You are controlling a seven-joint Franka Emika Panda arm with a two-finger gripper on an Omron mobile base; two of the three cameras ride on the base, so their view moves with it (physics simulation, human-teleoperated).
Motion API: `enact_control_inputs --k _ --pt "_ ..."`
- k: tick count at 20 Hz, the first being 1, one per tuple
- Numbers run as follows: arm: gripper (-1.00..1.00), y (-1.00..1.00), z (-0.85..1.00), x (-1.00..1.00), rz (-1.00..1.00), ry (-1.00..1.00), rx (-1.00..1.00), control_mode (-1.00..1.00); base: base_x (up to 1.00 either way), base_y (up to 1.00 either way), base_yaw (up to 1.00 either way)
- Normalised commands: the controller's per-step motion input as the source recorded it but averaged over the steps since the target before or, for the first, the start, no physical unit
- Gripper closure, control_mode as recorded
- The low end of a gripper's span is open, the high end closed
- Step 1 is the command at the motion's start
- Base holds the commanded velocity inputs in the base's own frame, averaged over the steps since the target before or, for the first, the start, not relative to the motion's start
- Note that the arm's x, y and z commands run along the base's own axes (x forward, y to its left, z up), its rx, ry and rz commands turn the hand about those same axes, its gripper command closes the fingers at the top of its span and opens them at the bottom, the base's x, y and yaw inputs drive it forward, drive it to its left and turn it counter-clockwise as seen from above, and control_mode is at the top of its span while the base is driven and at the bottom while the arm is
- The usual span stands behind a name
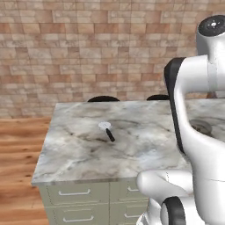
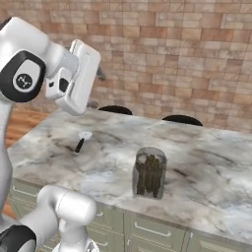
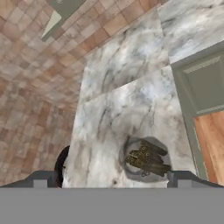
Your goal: Pick the jar and jar from the dining table and place them in the open cabinet. Close the cabinet after placing the objects.
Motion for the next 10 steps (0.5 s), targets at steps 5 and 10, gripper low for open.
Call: enact_control_inputs --k 5,10 --pt "-1.00 -0.22 -0.36 -0.20 -0.27 0.13 0.17 -1.00 0.00 0.00 0.00" --pt "-1.00 -0.12 -0.51 -0.38 -0.07 0.09 0.21 -1.00 0.00 0.00 0.00"
